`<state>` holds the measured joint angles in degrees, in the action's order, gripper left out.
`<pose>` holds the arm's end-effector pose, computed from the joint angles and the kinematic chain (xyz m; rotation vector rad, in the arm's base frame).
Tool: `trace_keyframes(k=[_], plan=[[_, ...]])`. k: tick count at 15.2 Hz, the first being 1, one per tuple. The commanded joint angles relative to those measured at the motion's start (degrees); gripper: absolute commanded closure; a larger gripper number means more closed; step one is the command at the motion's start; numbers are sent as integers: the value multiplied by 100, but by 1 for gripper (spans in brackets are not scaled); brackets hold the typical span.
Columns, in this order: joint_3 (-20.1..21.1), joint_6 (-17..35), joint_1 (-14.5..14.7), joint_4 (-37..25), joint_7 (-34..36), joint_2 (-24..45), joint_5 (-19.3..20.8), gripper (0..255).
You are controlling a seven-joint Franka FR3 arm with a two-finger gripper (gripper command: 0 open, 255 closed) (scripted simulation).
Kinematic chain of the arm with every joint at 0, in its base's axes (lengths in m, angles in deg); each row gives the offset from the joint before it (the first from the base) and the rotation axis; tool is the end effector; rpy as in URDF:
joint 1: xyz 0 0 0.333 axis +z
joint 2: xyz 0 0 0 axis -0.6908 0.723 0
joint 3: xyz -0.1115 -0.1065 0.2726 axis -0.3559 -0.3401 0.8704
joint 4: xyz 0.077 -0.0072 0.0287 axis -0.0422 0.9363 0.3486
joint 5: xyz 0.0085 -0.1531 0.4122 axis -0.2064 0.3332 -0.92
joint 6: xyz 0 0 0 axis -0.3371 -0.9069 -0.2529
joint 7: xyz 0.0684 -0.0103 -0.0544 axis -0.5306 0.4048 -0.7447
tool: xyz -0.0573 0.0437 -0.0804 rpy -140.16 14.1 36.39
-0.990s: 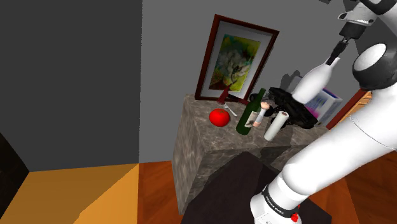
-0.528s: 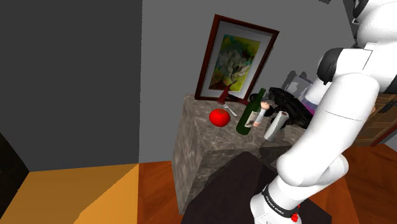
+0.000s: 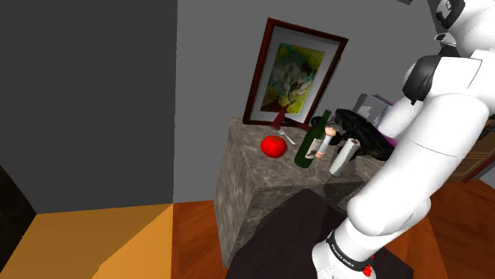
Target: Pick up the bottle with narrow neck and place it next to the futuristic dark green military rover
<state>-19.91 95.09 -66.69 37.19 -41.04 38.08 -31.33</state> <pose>0.0964 -0.5774 0.7280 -3.1345 -0.0570 -0.0150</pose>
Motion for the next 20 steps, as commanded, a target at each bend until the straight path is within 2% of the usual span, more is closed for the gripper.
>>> trace_keyframes(k=[1,5,9,20], plan=[[9,235,227,332,133,-223,221,255],[81,649,531,924,385,-638,612,255],[202,1017,681,1444,603,-984,925,255],[454,1916,745,2630,971,-1557,1420,255]])
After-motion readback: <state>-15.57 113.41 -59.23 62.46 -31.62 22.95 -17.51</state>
